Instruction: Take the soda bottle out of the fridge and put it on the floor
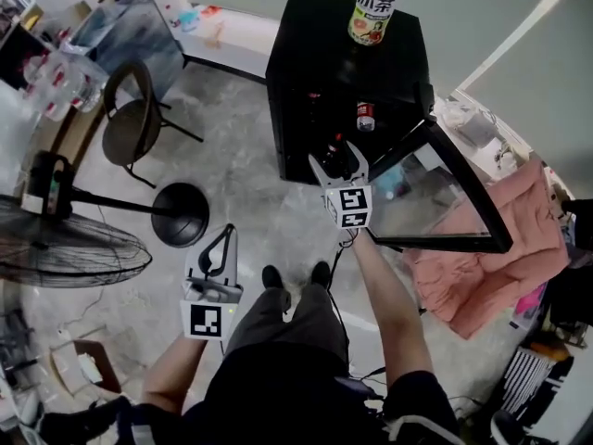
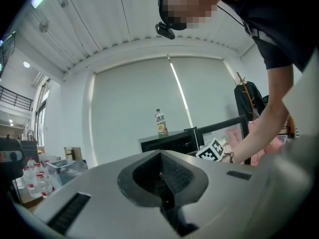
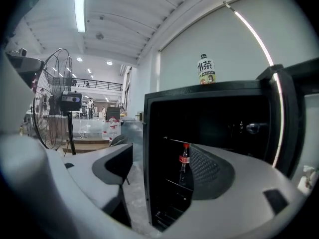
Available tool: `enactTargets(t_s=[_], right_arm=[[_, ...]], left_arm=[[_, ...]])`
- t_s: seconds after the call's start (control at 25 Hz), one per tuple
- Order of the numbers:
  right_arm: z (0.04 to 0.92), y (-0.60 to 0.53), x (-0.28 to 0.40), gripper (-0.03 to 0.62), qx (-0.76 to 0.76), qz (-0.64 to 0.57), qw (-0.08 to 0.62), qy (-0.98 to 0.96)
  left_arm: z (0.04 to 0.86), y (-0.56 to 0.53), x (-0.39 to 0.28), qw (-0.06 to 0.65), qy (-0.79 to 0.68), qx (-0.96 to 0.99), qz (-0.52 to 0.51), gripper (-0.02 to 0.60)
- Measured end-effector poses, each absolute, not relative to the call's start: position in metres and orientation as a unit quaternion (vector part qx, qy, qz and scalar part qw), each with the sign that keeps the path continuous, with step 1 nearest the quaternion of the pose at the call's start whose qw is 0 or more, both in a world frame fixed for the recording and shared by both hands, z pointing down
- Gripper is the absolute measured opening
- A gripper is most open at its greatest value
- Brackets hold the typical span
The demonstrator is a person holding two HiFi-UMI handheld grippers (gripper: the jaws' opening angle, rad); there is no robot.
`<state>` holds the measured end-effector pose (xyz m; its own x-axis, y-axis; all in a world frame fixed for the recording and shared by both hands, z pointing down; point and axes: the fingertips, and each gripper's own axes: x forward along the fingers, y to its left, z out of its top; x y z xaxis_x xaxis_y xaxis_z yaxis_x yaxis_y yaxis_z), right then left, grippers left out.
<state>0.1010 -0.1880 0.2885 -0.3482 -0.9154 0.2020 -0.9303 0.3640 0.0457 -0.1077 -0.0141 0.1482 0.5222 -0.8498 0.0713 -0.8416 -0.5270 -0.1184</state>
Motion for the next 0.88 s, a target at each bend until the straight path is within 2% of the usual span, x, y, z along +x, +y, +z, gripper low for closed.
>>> enactTargets(t_s=[0.36,0.88], right_arm=[[0.364,-0.279,0.119,0.365,0.559,0.044,0.113,-0.820],[0.421,-0.370,0.126,0.365,0.565,0.041,0.115,-0.816]], left_arm=[[0.190,-0.031,-0.103,0.033,0.517,-0.853,-0.067,0.021],[0.252,-0.078,-0.070,0.006,0.503,-0.861,-0.070,0.021]])
